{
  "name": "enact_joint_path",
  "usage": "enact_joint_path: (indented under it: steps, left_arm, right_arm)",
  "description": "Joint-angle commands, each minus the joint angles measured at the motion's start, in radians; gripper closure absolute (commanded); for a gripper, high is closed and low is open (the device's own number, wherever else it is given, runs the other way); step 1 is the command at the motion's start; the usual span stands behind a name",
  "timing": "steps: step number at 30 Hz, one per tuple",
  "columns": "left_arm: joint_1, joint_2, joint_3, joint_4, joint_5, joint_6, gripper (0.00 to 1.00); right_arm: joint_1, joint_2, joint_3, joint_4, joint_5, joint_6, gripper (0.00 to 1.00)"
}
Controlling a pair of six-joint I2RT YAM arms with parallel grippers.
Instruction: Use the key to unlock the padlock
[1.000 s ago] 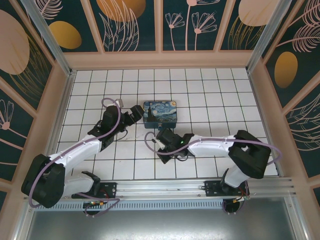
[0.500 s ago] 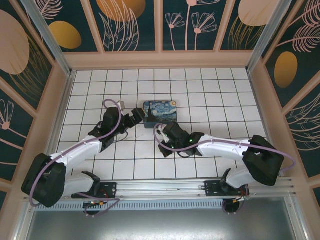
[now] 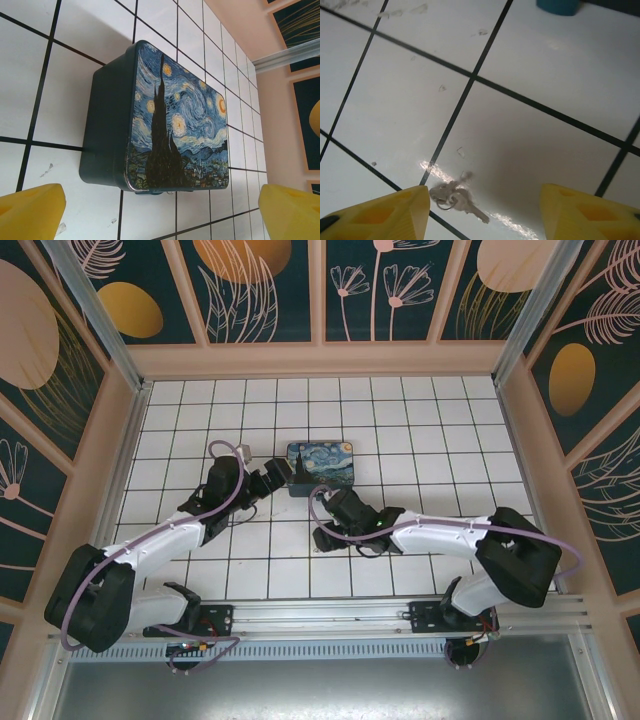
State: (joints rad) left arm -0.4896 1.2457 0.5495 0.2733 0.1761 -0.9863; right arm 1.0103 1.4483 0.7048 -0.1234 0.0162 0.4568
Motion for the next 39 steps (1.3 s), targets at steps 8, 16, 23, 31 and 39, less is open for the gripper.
enact_joint_path:
  steps: [8,16,23,31,39]
  left_arm:
    - [0.005,0.009,-0.003,0.019,-0.005,-0.011,0.01]
    - [0.005,-0.002,-0.002,-0.002,-0.029,-0.008,0.01]
    - [0.005,-0.013,-0.004,-0.004,-0.04,-0.01,0.01]
    - [0.005,-0.017,-0.01,0.001,-0.044,-0.014,0.01]
    - [0.005,-0.032,-0.017,0.004,-0.043,-0.023,0.01]
  right_arm:
    - [0.078,0.049,0.048,-0.069,0.091,0.07,0.38]
    - [0.132,0.168,0.118,-0.094,0.129,0.097,0.38]
    - [0.178,0.244,0.174,-0.143,0.166,0.129,0.4]
    - [0.228,0.352,0.258,-0.23,0.238,0.198,0.45]
    - [0.264,0.395,0.293,-0.293,0.253,0.29,0.58]
